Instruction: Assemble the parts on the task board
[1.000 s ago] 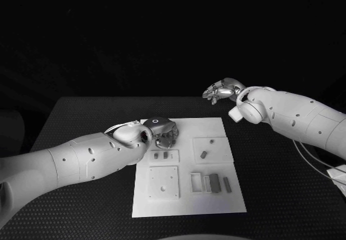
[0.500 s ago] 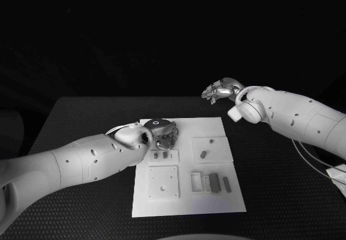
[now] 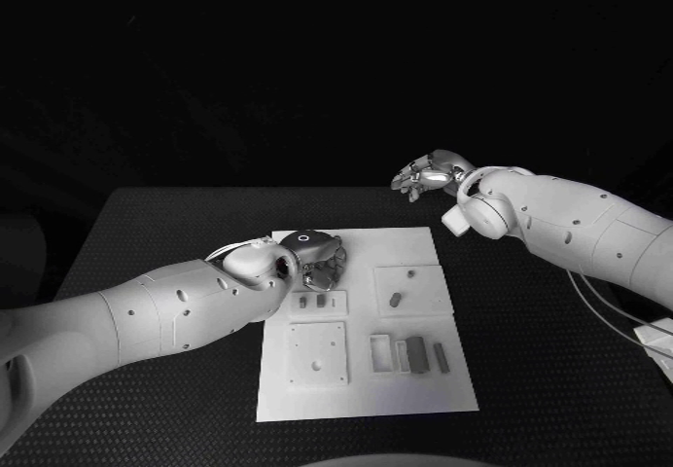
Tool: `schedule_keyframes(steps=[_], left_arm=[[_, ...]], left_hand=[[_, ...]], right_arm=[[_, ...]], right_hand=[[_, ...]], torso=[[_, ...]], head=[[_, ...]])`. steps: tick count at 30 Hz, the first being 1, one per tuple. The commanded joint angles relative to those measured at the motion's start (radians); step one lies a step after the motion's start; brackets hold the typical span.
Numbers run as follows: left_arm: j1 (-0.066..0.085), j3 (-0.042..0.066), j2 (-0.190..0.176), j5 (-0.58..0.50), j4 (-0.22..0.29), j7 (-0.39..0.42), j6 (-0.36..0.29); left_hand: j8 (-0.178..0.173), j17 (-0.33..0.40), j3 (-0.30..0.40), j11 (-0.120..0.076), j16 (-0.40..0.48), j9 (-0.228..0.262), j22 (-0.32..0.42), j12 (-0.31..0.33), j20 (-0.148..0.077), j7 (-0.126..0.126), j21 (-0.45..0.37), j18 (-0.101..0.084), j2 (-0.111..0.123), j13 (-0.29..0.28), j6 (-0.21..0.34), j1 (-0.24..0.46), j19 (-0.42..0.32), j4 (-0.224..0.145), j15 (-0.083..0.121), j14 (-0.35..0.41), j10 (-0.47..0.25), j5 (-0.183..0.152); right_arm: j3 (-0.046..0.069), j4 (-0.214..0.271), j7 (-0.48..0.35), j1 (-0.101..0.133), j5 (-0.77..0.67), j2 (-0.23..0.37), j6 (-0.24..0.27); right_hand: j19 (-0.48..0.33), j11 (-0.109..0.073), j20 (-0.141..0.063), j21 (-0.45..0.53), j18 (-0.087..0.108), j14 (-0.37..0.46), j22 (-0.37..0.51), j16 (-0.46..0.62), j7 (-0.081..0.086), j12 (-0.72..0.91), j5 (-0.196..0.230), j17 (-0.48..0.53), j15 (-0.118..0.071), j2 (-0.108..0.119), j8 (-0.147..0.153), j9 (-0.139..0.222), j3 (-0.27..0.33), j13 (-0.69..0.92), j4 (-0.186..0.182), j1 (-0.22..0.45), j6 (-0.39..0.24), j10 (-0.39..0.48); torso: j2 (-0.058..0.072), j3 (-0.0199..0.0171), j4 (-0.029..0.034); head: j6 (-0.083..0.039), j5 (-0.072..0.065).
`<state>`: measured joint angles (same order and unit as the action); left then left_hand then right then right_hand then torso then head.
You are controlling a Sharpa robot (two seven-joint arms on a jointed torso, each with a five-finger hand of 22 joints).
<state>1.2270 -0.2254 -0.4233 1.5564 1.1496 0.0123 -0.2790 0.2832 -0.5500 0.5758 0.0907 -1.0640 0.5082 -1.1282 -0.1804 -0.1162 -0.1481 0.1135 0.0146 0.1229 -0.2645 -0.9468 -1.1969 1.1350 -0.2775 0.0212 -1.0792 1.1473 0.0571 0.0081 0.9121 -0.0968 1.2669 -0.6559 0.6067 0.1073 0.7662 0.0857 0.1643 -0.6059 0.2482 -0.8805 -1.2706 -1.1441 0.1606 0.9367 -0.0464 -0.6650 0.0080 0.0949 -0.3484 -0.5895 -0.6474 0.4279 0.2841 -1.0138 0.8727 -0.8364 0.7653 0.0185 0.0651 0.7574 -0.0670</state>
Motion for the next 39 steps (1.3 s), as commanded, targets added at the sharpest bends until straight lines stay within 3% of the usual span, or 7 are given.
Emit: schedule_keyframes(steps=[1,22,39], left_arm=[[-0.001,0.000,0.004,0.006,0.002,0.008,0.024],[-0.009,-0.001,0.016,0.027,-0.021,-0.001,0.040],[-0.011,0.001,-0.007,-0.012,-0.012,0.013,-0.062]], left_hand=[[0.008,-0.008,0.009,-0.006,-0.013,-0.002,-0.010,-0.011,-0.006,0.004,0.013,-0.004,-0.015,-0.006,-0.017,-0.002,0.017,-0.001,0.006,-0.016,0.021,0.001],[0.023,-0.028,0.055,-0.025,-0.064,-0.010,-0.066,0.009,-0.026,0.021,0.043,-0.001,-0.019,-0.015,-0.062,-0.031,0.056,-0.005,0.024,-0.060,0.072,-0.003],[0.044,-0.030,0.060,-0.046,-0.080,-0.006,-0.089,0.022,-0.043,0.039,0.050,-0.002,-0.049,-0.023,-0.108,-0.009,0.090,0.008,0.045,-0.100,0.132,0.001]], right_arm=[[0.000,0.002,-0.011,0.000,0.001,-0.001,-0.013],[0.000,0.003,-0.011,0.000,0.000,-0.003,-0.015],[0.000,0.002,-0.012,0.000,-0.001,-0.002,-0.014]], right_hand=[[0.001,0.000,0.007,0.004,0.009,-0.004,0.001,0.004,0.002,-0.004,-0.003,-0.001,-0.001,0.000,0.006,-0.001,0.003,-0.002,0.002,-0.014,-0.005,-0.009],[0.002,-0.001,0.008,0.005,0.009,-0.005,0.001,0.006,0.001,-0.004,-0.003,-0.002,0.000,-0.002,0.006,-0.002,0.004,-0.004,0.001,-0.014,-0.003,-0.011],[0.002,-0.001,0.009,0.006,0.010,-0.005,0.001,0.006,0.001,-0.005,-0.003,-0.002,0.000,-0.003,0.006,-0.002,0.005,-0.005,0.000,-0.013,-0.003,-0.012]], torso=[[0.000,-0.0002,0.0001],[0.001,0.0002,-0.0007],[0.000,-0.0008,-0.0006]], head=[[0.001,-0.001],[0.006,-0.002],[0.004,-0.001]])
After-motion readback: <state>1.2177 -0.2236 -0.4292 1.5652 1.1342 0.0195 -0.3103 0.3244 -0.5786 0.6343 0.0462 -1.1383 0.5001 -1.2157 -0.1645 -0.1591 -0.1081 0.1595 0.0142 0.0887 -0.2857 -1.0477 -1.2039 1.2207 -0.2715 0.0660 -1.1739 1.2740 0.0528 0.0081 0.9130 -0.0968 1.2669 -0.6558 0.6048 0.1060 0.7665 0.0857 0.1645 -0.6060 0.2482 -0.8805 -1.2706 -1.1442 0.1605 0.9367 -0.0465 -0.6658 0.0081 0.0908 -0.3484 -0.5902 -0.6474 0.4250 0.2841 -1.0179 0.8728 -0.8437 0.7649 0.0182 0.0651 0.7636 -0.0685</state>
